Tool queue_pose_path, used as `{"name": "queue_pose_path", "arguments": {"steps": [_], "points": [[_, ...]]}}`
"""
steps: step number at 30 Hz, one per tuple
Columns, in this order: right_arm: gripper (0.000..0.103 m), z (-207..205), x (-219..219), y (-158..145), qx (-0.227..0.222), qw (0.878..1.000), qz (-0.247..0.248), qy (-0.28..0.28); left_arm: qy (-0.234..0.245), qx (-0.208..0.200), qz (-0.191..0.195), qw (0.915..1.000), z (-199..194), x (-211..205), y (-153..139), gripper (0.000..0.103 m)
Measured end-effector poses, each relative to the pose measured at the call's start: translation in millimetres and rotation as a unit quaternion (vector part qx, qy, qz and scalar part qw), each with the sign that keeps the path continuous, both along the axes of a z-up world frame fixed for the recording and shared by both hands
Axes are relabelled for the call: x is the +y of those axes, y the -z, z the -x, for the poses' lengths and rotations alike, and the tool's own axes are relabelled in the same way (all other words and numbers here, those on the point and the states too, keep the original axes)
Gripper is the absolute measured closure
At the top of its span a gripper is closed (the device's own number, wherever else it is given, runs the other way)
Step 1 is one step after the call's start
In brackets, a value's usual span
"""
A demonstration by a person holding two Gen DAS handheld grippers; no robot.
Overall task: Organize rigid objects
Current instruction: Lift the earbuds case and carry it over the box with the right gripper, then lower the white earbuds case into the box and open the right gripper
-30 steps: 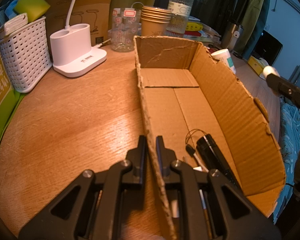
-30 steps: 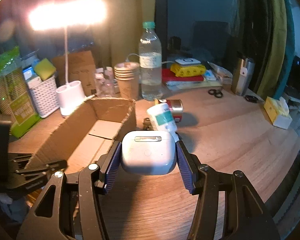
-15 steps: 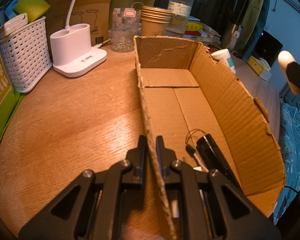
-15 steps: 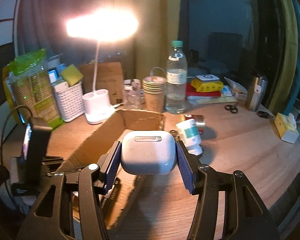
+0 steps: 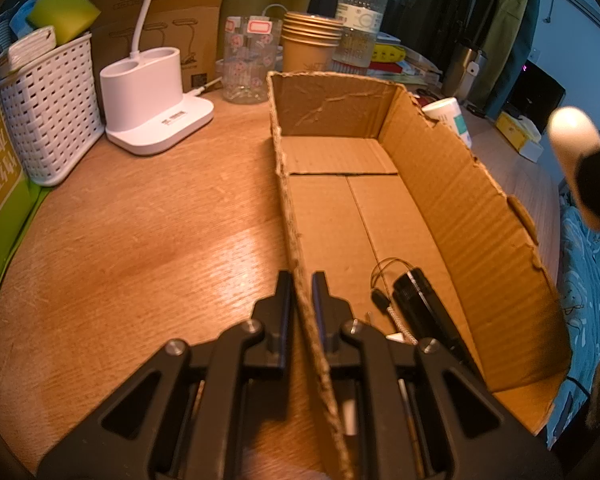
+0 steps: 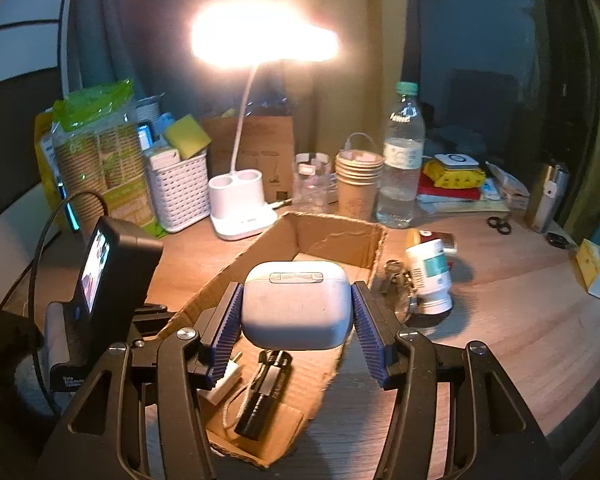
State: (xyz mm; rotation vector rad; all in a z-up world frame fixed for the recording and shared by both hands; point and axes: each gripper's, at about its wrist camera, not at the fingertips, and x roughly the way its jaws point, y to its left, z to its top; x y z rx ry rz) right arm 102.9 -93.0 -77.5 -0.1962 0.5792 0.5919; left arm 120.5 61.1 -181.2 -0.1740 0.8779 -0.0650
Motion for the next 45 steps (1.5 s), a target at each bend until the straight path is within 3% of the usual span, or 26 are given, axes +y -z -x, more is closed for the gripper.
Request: {"name": "queue_pose_path", "arguments": {"steps": [16,35,45], "points": [[0.046,-8,14,28,0.038,0.999,0.032,-0.01,0.0,0.0,0.0,1.0,0,0,0,0.092],[0.046,-7,30,51,0.053,0.992,0.114,-0.024,0.0,0.0,0.0,1.0,0,0,0,0.092],[0.046,-7,32,53,0.053,0.991,0.12,-0.024,0.0,0.0,0.0,1.0,0,0,0,0.092]]}}
